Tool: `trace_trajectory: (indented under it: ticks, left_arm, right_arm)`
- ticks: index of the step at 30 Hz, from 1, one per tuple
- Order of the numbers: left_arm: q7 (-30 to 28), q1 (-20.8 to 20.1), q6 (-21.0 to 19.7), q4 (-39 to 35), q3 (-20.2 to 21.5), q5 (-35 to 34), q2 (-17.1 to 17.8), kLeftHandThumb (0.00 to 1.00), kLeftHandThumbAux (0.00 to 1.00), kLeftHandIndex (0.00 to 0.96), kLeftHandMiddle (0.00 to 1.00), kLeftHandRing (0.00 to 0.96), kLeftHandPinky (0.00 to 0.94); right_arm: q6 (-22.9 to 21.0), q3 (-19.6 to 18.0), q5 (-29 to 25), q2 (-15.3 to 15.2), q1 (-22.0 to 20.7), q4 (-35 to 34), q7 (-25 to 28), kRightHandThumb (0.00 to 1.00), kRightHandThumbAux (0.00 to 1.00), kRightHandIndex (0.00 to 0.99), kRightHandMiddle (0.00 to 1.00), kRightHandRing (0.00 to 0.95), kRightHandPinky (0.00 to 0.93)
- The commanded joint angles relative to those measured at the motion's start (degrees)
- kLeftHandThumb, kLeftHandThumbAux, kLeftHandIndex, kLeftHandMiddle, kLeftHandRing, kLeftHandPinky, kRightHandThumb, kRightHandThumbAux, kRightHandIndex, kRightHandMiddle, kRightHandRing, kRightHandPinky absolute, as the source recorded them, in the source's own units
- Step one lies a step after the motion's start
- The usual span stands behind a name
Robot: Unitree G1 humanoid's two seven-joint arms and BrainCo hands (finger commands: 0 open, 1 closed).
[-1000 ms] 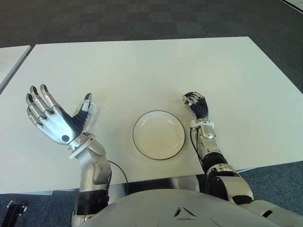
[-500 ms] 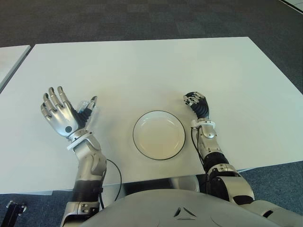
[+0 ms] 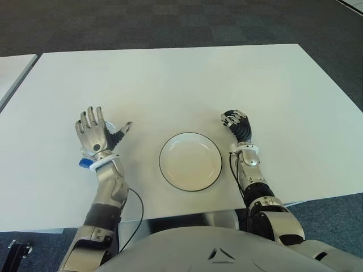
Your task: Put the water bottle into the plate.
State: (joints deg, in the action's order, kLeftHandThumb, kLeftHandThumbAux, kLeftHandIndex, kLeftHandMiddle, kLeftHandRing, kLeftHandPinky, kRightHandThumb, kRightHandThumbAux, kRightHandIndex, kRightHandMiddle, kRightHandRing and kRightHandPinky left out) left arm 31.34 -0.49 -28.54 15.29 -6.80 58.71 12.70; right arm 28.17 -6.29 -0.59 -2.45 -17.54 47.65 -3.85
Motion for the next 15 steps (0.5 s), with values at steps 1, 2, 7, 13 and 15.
trace_trajectory:
  ticks: [1,2,7,13,15]
  left_arm:
    - [-2.74,-4.81,2.09,10.19,-1.14,-3.81,2.1,0.575,0.194,0.0,0.0,0.0,0.0]
    - [-3.43,-5.66,2.48,11.99,-1.3,-4.67,2.43,0.574,0.195,0.0,0.0,0.0,0.0]
    - [-5.46,-6.5,3.18,14.29,-2.09,-7.32,3.12,0.57,0.203,0.0,0.0,0.0,0.0]
    - [-7.81,-6.9,4.56,17.15,-3.16,-10.11,4.19,0.563,0.208,0.0,0.0,0.0,0.0]
    - [-9.26,-7.21,4.5,17.92,-3.44,-11.06,4.38,0.568,0.216,0.0,0.0,0.0,0.0]
  right_arm:
    - [0.05,-0.58,-0.46,0.32,1.59,1.49,-0.21,0.708,0.729,0.429,0.474,0.483,0.521]
    - [0.3,-0.59,-0.46,0.38,1.63,1.5,-0.27,0.708,0.729,0.429,0.474,0.484,0.523]
    - [1.08,-0.48,-0.31,0.6,2.0,1.12,-0.52,0.708,0.728,0.43,0.479,0.495,0.545]
    - [1.79,-0.4,-0.34,0.75,2.4,0.53,-0.52,0.709,0.728,0.43,0.486,0.504,0.551]
    - [1.99,-0.49,-0.44,0.67,2.47,0.42,-0.5,0.709,0.728,0.43,0.486,0.505,0.55]
